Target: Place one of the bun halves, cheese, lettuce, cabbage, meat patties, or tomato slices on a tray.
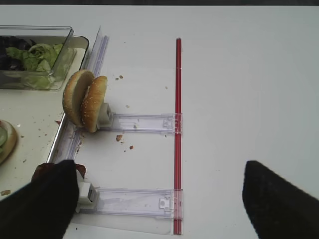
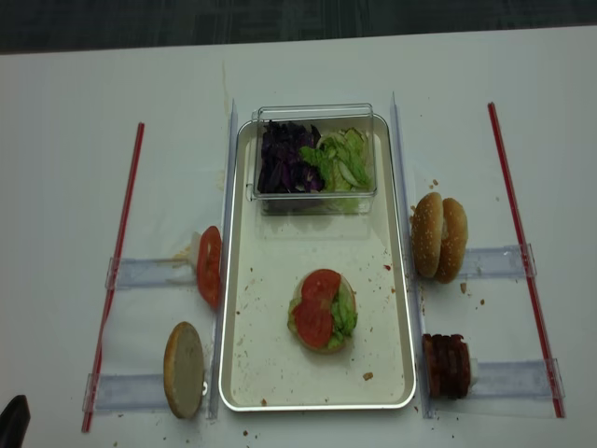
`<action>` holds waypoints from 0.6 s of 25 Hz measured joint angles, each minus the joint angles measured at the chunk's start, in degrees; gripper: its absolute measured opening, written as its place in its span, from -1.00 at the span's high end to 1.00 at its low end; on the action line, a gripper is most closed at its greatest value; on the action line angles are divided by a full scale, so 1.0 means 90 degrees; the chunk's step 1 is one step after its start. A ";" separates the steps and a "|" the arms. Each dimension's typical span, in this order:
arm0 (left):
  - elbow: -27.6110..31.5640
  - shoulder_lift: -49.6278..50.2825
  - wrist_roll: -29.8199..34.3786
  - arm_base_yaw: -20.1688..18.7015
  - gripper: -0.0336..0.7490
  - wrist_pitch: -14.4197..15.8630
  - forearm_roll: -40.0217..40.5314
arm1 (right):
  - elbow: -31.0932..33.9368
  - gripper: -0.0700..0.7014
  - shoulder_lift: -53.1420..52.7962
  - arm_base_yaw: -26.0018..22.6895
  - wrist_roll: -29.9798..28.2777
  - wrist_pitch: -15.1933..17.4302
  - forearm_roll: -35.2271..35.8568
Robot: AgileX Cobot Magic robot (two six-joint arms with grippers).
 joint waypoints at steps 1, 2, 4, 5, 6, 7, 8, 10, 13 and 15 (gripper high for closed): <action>0.0000 0.0000 0.0000 0.0000 -0.21 0.0000 0.0000 | 0.0000 -0.97 0.0000 0.0000 0.0000 0.0000 0.0000; 0.0000 0.0000 0.0000 0.0000 -0.21 0.0000 0.0000 | 0.0000 -0.97 0.0000 0.0000 0.0000 0.0000 0.0000; 0.0000 0.0000 0.0000 0.0000 -0.21 0.0000 0.0000 | 0.0000 -0.97 0.0000 0.0000 0.0000 0.0000 0.0000; 0.0000 0.0000 0.0000 0.0000 -0.21 0.0000 0.0000 | 0.0000 -0.97 0.0000 0.0000 0.0000 0.0000 0.0000; 0.0000 0.0000 0.0000 0.0000 -0.21 0.0000 0.0000 | 0.0000 -0.97 0.0000 0.0000 0.0000 0.0000 0.0000; 0.0000 0.0000 0.0000 0.0000 -0.21 0.0000 0.0000 | 0.0000 -0.97 0.0000 0.0000 0.0000 0.0000 0.0000; 0.0000 0.0000 0.0000 0.0000 -0.21 0.0000 0.0000 | 0.0000 -0.97 0.0000 0.0000 0.0000 0.0000 0.0000; 0.0000 0.0000 0.0000 0.0000 -0.21 0.0000 0.0000 | 0.0000 -0.97 0.0000 0.0000 0.0000 0.0000 0.0000; 0.0000 0.0000 0.0000 0.0000 -0.21 0.0000 0.0000 | 0.0000 -0.97 0.0000 0.0000 0.0000 0.0000 0.0000; 0.0000 0.0000 0.0000 0.0000 -0.21 0.0000 0.0000 | 0.0000 -0.97 0.0000 0.0000 0.0000 0.0000 0.0000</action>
